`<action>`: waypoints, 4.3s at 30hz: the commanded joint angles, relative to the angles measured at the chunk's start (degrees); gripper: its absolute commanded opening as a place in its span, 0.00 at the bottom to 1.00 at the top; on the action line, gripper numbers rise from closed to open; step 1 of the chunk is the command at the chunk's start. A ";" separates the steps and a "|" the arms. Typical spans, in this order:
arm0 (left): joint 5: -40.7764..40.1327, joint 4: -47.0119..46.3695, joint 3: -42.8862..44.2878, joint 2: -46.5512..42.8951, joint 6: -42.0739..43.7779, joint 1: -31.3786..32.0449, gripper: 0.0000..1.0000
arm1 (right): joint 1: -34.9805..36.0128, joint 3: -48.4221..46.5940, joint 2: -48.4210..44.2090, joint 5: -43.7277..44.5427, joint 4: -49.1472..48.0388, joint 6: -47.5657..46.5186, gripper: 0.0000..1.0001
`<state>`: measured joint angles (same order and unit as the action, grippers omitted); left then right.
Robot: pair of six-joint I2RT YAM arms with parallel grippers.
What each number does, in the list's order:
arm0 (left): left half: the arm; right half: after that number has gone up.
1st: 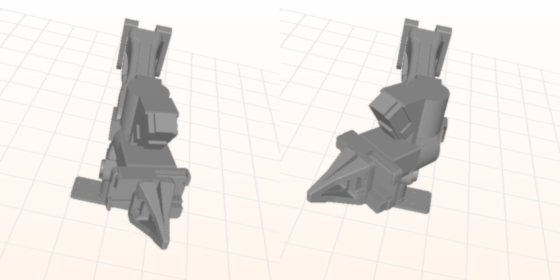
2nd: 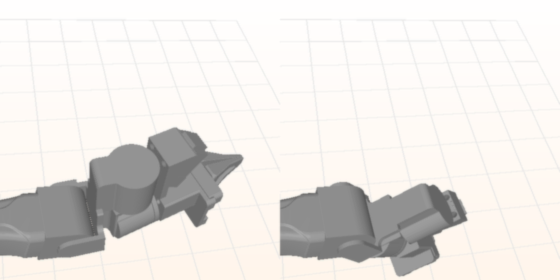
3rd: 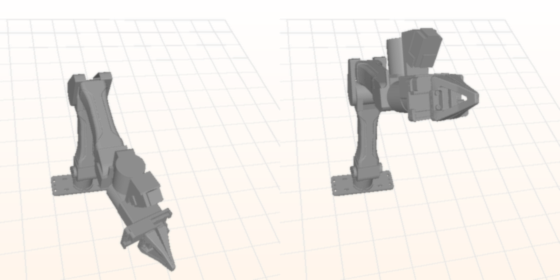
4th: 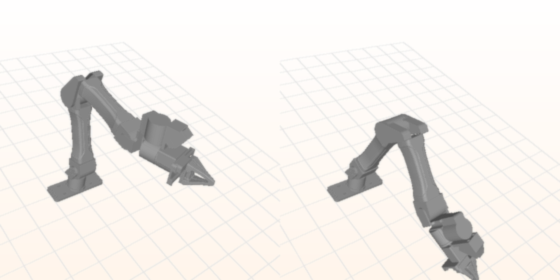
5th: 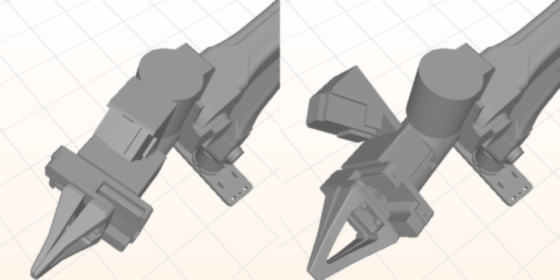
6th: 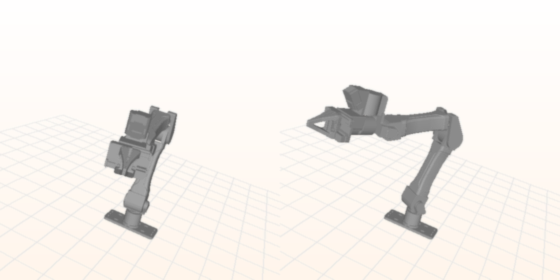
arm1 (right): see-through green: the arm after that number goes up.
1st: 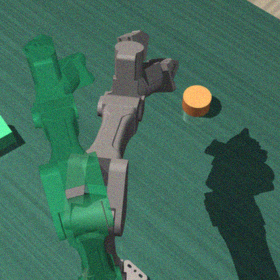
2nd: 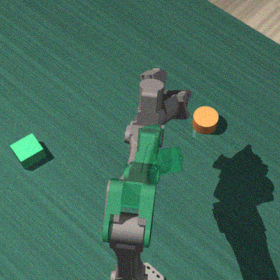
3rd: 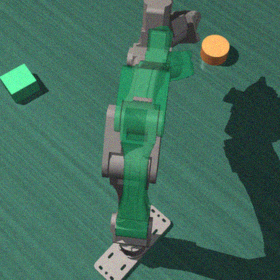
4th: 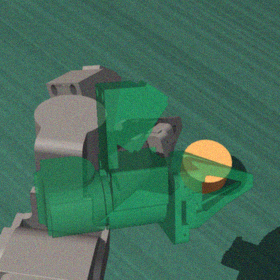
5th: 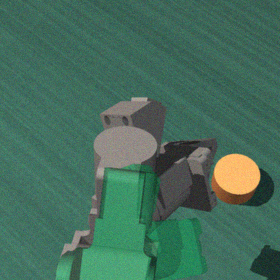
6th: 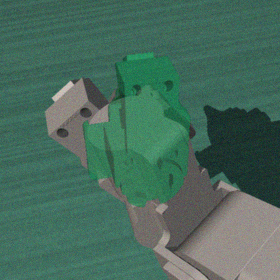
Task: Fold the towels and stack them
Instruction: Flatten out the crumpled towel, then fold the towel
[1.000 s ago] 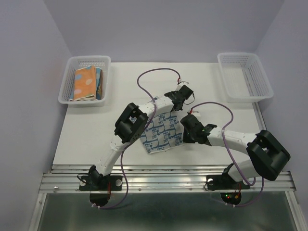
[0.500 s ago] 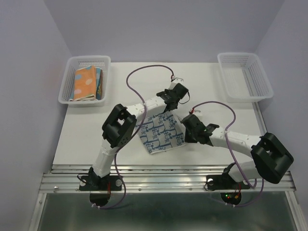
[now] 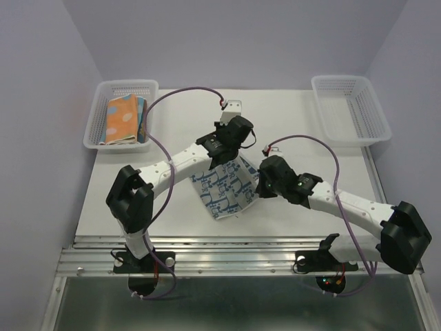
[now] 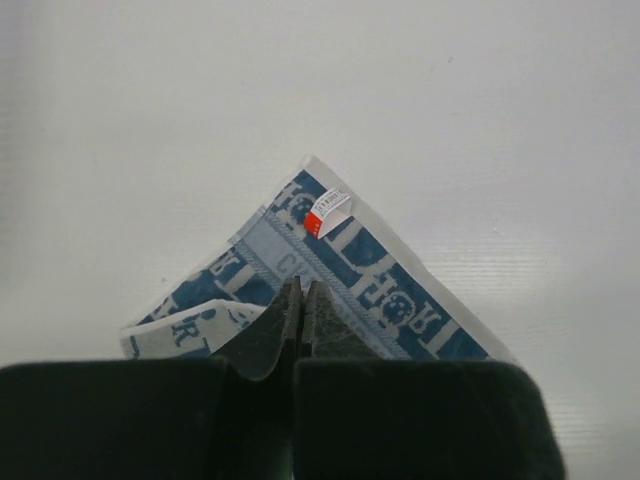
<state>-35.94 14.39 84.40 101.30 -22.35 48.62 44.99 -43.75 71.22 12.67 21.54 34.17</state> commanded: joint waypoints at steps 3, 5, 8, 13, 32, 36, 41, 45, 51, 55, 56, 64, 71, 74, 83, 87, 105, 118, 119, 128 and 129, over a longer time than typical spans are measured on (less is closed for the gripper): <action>-8.43 -3.75 -5.91 -8.74 -1.65 -0.63 0.00 | 1.85 -8.10 -0.03 -0.81 2.36 -2.45 0.01; -9.49 -3.67 -5.92 -8.57 -1.38 -0.98 0.00 | 1.94 -8.63 0.67 -0.10 2.37 -1.75 0.01; -11.16 -2.44 -4.52 -7.69 -1.82 -1.86 0.00 | 1.94 -9.86 1.55 0.69 2.89 -1.48 0.01; -13.89 0.20 -5.20 -10.85 -4.80 -2.57 0.00 | 2.20 -12.06 0.15 -4.05 2.28 -4.29 0.01; -15.56 0.55 -11.71 -23.78 -3.84 -3.71 0.00 | 2.38 -15.67 -2.40 -12.40 0.35 -5.62 0.01; -17.40 2.56 -13.64 -25.52 -5.86 -5.11 0.00 | 3.78 -15.67 -1.79 -20.90 -2.81 -5.52 0.01; -14.33 2.31 -18.56 -31.76 -7.88 -8.10 0.00 | 8.43 -19.09 0.93 -26.73 -3.96 -7.01 0.01; -13.89 3.62 -20.94 -38.00 -9.37 -8.37 0.00 | 9.94 -21.38 0.15 -24.27 -4.32 -6.75 0.01; -10.65 3.19 -22.35 -48.46 -9.64 -8.37 0.00 | 10.29 -27.61 -4.42 -24.98 -2.30 -9.82 0.01; -5.29 2.31 -18.23 -52.86 -8.85 -8.37 0.00 | 10.29 -37.71 -5.83 -16.20 3.59 -14.74 0.01; -4.49 2.31 -15.61 -53.22 -8.59 -8.37 0.00 | 10.29 -42.08 -5.48 -16.09 4.55 -17.27 0.01; 9.37 1.95 -3.12 -54.18 -8.85 -8.37 0.00 | 10.29 -64.78 -1.00 -23.37 17.56 -23.88 0.01; 22.48 0.46 1.90 -55.86 -9.12 -8.37 0.00 | 10.29 -74.80 1.11 -29.98 21.96 -24.51 0.01; 27.23 0.20 3.22 -56.03 -8.85 -8.45 0.00 | 10.29 -76.13 1.55 -31.38 22.76 -24.50 0.01; 17.68 0.02 -2.30 -55.51 -10.61 -8.37 0.00 | 10.29 -67.10 -0.65 -12.95 19.16 -25.73 0.01; 8.89 -1.12 -5.21 -52.35 -11.40 -8.37 0.00 | 10.20 -63.49 1.72 4.61 15.92 -27.31 0.01; 5.89 -14.04 15.07 1.04 0.10 -22.25 0.00 | -20.64 -66.79 34.21 -8.18 0.61 -42.69 0.01; 6.77 -17.03 42.60 30.97 8.46 -26.73 0.00 | -26.97 -81.15 58.76 -15.74 -5.80 -52.45 0.01; 6.50 -16.94 42.60 31.15 8.29 -26.82 0.00 | -26.97 -80.62 58.94 -16.53 -6.59 -52.63 0.01; 7.55 -20.89 24.69 21.50 4.34 -27.44 0.00 | -26.89 -70.18 51.14 -26.18 -1.77 -50.96 0.01; 7.64 -21.51 19.63 20.01 3.55 -27.44 0.00 | -26.63 -67.81 49.73 -27.16 -1.42 -50.00 0.01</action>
<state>-26.41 -2.81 111.61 130.96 -17.10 21.85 18.55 -117.10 128.86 -9.43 19.00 -16.64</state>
